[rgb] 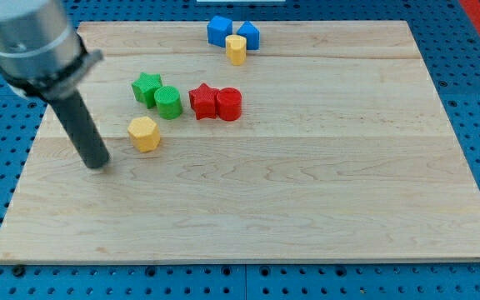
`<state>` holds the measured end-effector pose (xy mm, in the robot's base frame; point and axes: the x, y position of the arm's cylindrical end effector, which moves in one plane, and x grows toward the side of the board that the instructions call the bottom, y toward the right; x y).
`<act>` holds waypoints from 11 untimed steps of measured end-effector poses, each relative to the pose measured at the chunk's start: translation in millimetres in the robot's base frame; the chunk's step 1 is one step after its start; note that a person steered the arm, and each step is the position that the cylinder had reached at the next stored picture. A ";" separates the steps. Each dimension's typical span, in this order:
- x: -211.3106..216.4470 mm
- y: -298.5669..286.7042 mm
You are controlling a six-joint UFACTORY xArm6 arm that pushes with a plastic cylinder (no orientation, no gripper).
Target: Slide the yellow hexagon towards center left
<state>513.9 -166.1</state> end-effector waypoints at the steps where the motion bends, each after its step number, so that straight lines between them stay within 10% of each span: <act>1: 18.9 65.8; 3: -65.4 43.4; 8: -83.1 -1.2; 11: -169.1 -43.2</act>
